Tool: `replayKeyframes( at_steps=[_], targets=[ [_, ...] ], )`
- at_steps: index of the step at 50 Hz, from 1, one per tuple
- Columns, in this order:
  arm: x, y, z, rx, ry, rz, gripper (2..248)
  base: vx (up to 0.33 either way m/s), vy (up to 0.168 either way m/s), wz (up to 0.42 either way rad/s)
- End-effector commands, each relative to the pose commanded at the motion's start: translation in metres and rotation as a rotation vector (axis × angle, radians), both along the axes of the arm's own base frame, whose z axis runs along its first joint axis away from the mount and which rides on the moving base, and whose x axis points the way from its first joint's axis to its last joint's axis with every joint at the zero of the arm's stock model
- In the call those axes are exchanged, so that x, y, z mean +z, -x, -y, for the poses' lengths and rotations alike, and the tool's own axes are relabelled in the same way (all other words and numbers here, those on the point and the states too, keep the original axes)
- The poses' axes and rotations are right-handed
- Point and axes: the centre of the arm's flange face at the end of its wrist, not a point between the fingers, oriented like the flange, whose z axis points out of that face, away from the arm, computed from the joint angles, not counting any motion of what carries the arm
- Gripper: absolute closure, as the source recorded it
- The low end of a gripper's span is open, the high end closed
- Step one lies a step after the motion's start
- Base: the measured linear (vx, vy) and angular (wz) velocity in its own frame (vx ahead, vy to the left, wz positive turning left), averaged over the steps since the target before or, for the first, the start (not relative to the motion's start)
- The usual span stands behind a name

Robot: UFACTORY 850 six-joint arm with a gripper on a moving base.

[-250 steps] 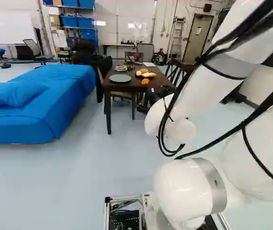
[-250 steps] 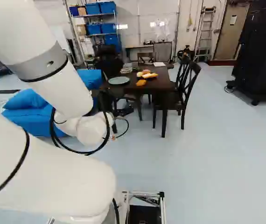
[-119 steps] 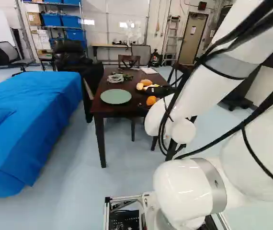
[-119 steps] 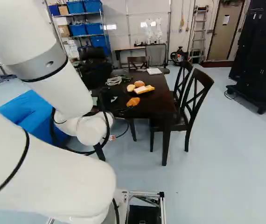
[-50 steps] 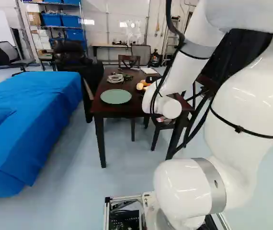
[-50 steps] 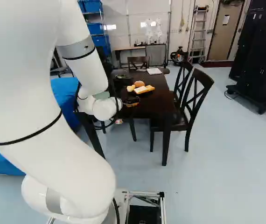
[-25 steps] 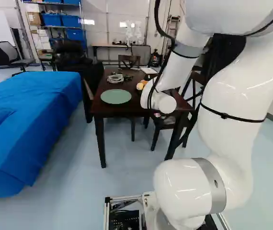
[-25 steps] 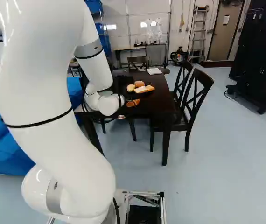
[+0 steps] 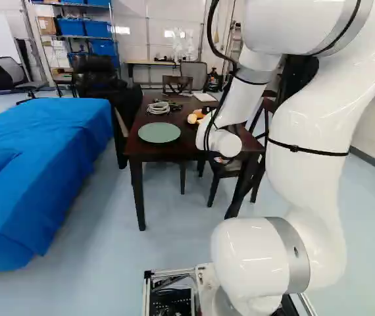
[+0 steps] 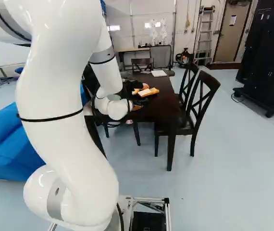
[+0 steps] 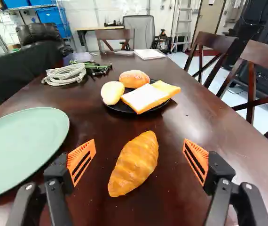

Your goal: Move the croissant to the empty plate

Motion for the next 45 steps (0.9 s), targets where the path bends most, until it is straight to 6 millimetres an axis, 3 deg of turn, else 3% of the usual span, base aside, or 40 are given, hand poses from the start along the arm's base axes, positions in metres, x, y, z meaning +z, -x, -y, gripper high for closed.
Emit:
replayKeyframes(
  at_steps=[45],
  targets=[
    [-0.008,-0.012,-0.004,0.012,-0.01,-0.076,3,0.0,0.0,0.0]
  ],
)
